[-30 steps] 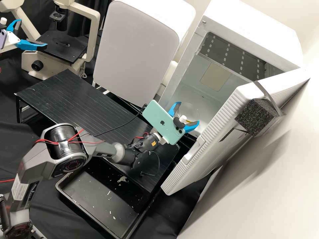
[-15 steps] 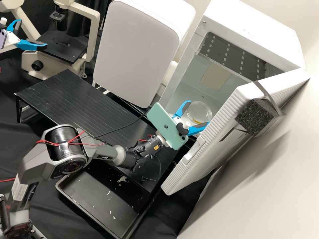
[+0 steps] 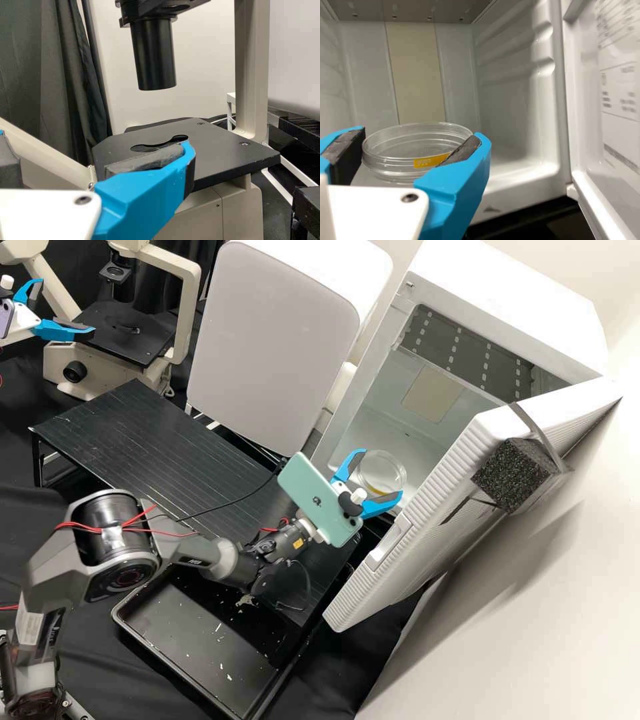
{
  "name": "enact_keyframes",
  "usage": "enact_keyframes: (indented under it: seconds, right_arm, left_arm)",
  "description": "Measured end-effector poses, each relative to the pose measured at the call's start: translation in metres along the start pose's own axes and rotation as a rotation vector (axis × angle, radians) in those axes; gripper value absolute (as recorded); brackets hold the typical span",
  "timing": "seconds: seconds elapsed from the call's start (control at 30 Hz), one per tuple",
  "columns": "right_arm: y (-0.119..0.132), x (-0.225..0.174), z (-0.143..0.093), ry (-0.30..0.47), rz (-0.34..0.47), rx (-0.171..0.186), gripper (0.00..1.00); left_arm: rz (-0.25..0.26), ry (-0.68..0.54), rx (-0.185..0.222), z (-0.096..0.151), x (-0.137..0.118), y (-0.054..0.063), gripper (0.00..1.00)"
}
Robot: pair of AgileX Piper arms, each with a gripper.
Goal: Take the petri dish out of the incubator
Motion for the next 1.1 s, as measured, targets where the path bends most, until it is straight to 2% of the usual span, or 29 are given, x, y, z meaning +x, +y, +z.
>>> enact_keyframes:
  seconds: [0.2,0.3,0.5,0.63,0.93,1.1]
  right_arm:
    - [0.000,-0.039,-0.007,0.032,0.008,0.000,0.00]
    - [-0.005,-0.059,-0.012,0.022,-0.015,-0.015,0.00]
    - [-0.021,-0.093,-0.019,0.002,-0.107,-0.042,0.00]
    - [-0.034,-0.121,-0.029,0.004,-0.164,-0.046,0.00]
    - [-0.068,-0.173,-0.059,0.111,-0.347,-0.078,0.00]
    - [-0.086,-0.191,-0.066,0.156,-0.430,-0.114,0.00]
  left_arm:
    - [0.000,0.000,0.000,0.000,0.000,0.000,1.00]
    - [0.000,0.000,0.000,0.000,0.000,0.000,1.00]
    - [0.000,0.000,0.000,0.000,0.000,0.000,1.00]
    - [0.000,0.000,0.000,0.000,0.000,0.000,1.00]
    - [0.000,0.000,0.000,0.000,0.000,0.000,1.00]
    - [0.000,0.000,0.000,0.000,0.000,0.000,1.00]
